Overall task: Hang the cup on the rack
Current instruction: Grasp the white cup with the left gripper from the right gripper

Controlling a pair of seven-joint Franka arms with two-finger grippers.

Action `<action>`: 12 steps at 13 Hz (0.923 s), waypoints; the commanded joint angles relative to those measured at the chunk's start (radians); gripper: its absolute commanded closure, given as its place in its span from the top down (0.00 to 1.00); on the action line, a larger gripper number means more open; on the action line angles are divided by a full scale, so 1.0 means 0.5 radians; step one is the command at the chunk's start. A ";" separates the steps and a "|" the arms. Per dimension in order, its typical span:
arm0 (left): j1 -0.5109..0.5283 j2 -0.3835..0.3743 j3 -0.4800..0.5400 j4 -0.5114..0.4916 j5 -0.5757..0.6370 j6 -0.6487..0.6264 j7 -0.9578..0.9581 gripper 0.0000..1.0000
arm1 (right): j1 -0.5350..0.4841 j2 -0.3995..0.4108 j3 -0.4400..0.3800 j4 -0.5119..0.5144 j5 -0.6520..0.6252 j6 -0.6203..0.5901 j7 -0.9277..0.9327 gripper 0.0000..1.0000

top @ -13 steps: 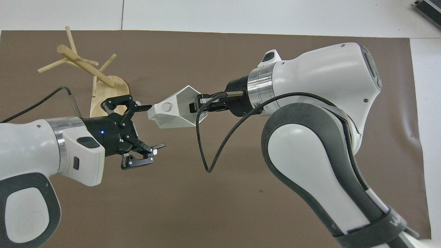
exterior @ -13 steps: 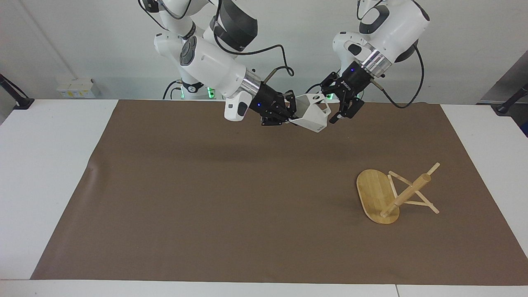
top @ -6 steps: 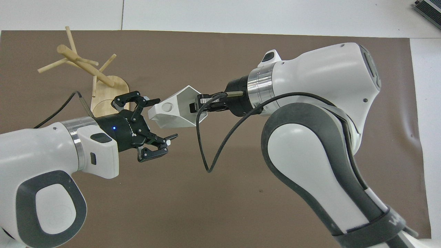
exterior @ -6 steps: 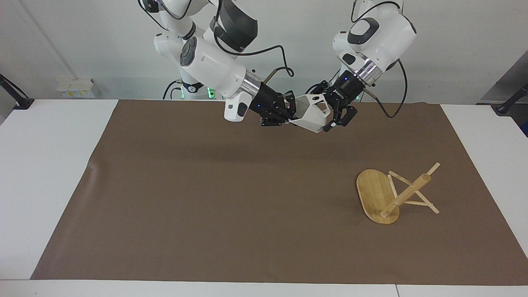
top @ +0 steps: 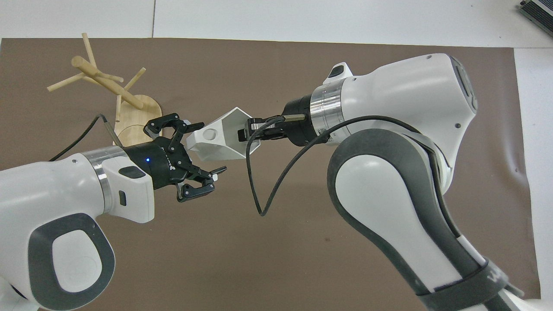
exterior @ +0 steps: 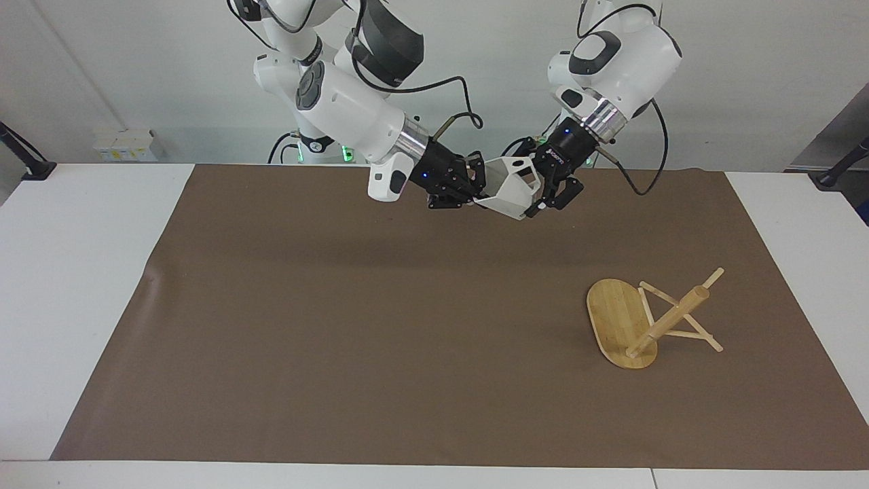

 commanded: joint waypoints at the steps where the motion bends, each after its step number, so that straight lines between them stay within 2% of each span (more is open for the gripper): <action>1: -0.061 -0.004 0.011 0.000 -0.071 0.028 -0.015 0.00 | -0.009 -0.010 0.026 -0.010 -0.010 0.048 0.064 0.00; 5: -0.058 -0.001 0.014 0.000 -0.071 0.035 -0.076 0.00 | -0.009 -0.010 0.026 -0.016 -0.059 0.048 0.064 0.00; 6: -0.058 -0.001 0.014 0.000 -0.071 0.035 -0.076 0.00 | -0.009 -0.010 0.026 -0.016 -0.059 0.048 0.064 0.13; 7: -0.058 -0.001 0.014 0.000 -0.071 0.035 -0.076 0.00 | -0.009 -0.010 0.026 -0.016 -0.059 0.045 0.064 0.41; 8: -0.058 -0.001 0.014 0.000 -0.071 0.035 -0.079 0.00 | -0.009 -0.010 0.026 -0.016 -0.059 0.045 0.064 0.99; 12: -0.058 -0.001 0.014 0.000 -0.071 0.038 -0.079 0.00 | -0.009 -0.010 0.026 -0.016 -0.059 0.051 0.067 1.00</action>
